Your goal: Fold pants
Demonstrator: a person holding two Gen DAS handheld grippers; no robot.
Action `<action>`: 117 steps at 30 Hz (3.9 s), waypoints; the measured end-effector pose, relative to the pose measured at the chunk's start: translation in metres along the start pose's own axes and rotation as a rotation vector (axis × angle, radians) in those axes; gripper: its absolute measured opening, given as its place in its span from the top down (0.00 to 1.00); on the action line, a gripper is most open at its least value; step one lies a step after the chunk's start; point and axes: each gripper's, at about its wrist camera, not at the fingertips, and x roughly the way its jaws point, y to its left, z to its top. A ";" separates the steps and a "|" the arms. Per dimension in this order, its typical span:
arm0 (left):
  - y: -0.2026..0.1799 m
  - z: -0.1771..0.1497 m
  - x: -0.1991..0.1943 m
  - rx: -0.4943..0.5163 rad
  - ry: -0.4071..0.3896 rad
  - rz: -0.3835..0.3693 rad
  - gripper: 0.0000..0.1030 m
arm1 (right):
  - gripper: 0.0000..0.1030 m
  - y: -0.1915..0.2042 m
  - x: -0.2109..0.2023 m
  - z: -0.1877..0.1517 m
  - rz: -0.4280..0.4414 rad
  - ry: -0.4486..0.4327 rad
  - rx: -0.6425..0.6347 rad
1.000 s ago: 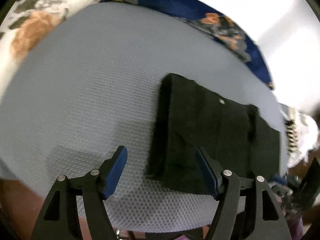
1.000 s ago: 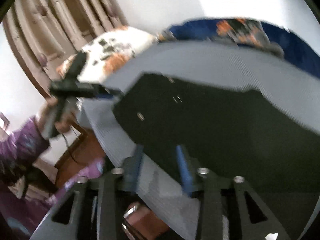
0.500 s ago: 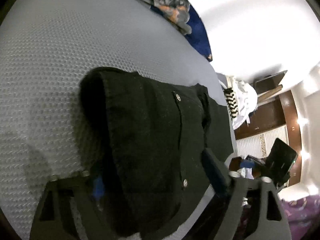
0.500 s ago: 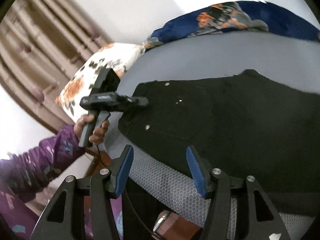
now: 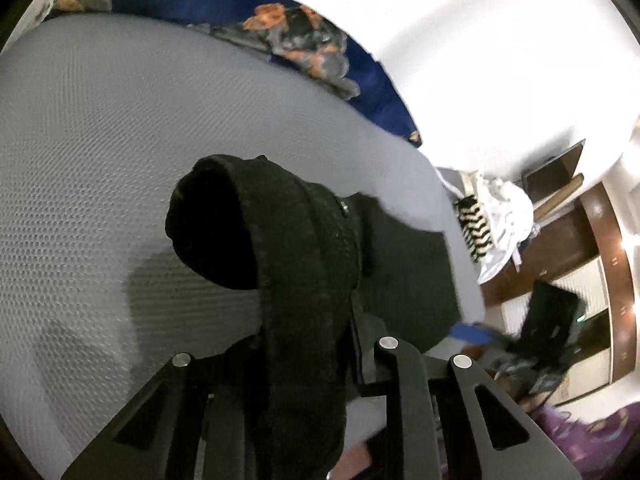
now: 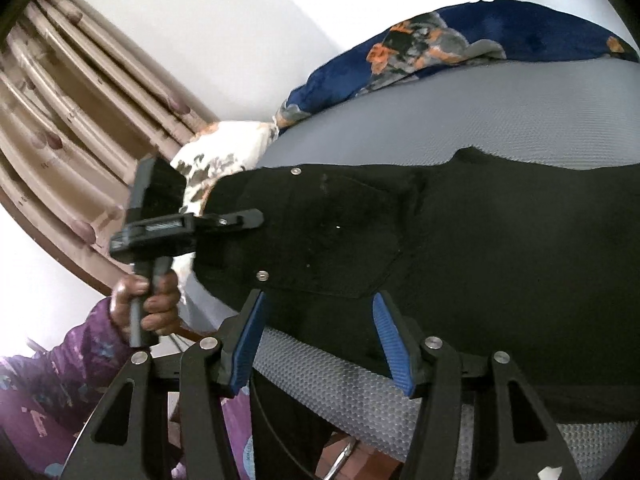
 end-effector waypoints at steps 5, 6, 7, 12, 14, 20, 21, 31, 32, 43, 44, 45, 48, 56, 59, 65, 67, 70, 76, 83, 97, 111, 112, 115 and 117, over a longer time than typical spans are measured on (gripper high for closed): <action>-0.052 0.013 -0.003 -0.012 0.005 -0.042 0.79 | 0.48 -0.013 -0.022 0.004 0.048 -0.048 0.026; -0.062 0.016 -0.001 -0.013 0.013 -0.051 0.79 | 0.48 -0.016 -0.026 0.005 0.057 -0.053 0.026; -0.073 0.017 0.001 -0.005 0.020 -0.056 0.79 | 0.48 -0.020 -0.030 0.007 0.064 -0.056 0.019; -0.144 0.025 0.040 0.070 0.054 -0.090 0.79 | 0.48 -0.043 -0.048 0.009 0.107 -0.051 0.016; -0.163 0.030 0.060 0.067 0.059 -0.116 0.79 | 0.47 -0.059 -0.058 0.007 0.107 -0.058 0.030; -0.204 0.034 0.145 0.082 0.138 -0.089 0.67 | 0.46 -0.123 -0.092 -0.003 0.066 -0.075 0.116; -0.206 0.032 0.164 0.074 0.179 -0.057 0.63 | 0.45 -0.131 -0.095 -0.007 0.057 -0.074 0.122; -0.210 0.028 0.176 0.144 0.183 -0.087 0.42 | 0.41 -0.175 -0.090 -0.040 0.102 -0.095 0.252; -0.206 0.026 0.169 0.139 0.174 -0.080 0.41 | 0.40 -0.177 -0.090 -0.040 0.113 -0.098 0.261; -0.138 -0.021 0.133 0.066 0.144 0.090 0.33 | 0.19 -0.211 -0.070 -0.023 0.241 -0.045 0.507; -0.137 -0.025 0.134 0.074 0.144 0.106 0.33 | 0.23 -0.204 -0.063 -0.021 0.190 -0.009 0.461; -0.137 -0.029 0.134 0.084 0.143 0.130 0.33 | 0.31 -0.195 -0.055 -0.022 0.144 0.030 0.415; -0.132 -0.037 0.131 0.093 0.122 0.162 0.33 | 0.82 -0.174 -0.035 -0.026 0.011 0.089 0.301; -0.130 -0.045 0.135 0.083 0.126 0.217 0.33 | 0.86 -0.158 -0.067 -0.021 -0.051 -0.034 0.222; -0.138 -0.043 0.140 0.099 0.129 0.213 0.33 | 0.87 -0.169 -0.083 -0.022 -0.078 -0.061 0.232; -0.141 -0.046 0.161 0.112 0.152 0.229 0.29 | 0.87 -0.206 -0.084 -0.035 -0.071 -0.072 0.326; -0.138 -0.049 0.170 0.094 0.177 0.230 0.29 | 0.87 -0.207 -0.083 -0.037 -0.050 -0.076 0.335; -0.137 -0.048 0.175 0.093 0.188 0.252 0.29 | 0.87 -0.213 -0.089 -0.041 -0.034 -0.083 0.365; -0.153 -0.040 0.160 0.161 0.089 0.262 0.28 | 0.87 -0.216 -0.090 -0.050 -0.074 -0.081 0.354; -0.149 -0.039 0.159 0.200 0.031 0.364 0.28 | 0.80 -0.202 -0.108 -0.051 -0.242 -0.169 0.293; -0.197 -0.066 0.145 0.471 -0.211 0.723 0.17 | 0.64 -0.066 -0.131 -0.054 -0.524 -0.357 0.008; -0.204 -0.069 0.134 0.488 -0.229 0.719 0.13 | 0.51 -0.045 -0.114 -0.063 -0.497 -0.330 0.026; -0.204 -0.069 0.134 0.488 -0.228 0.717 0.13 | 0.49 -0.045 -0.113 -0.062 -0.495 -0.326 0.025; -0.203 -0.069 0.135 0.488 -0.222 0.716 0.12 | 0.46 -0.043 -0.111 -0.061 -0.495 -0.321 0.020; -0.203 -0.069 0.136 0.489 -0.218 0.719 0.12 | 0.45 -0.043 -0.111 -0.060 -0.492 -0.319 0.020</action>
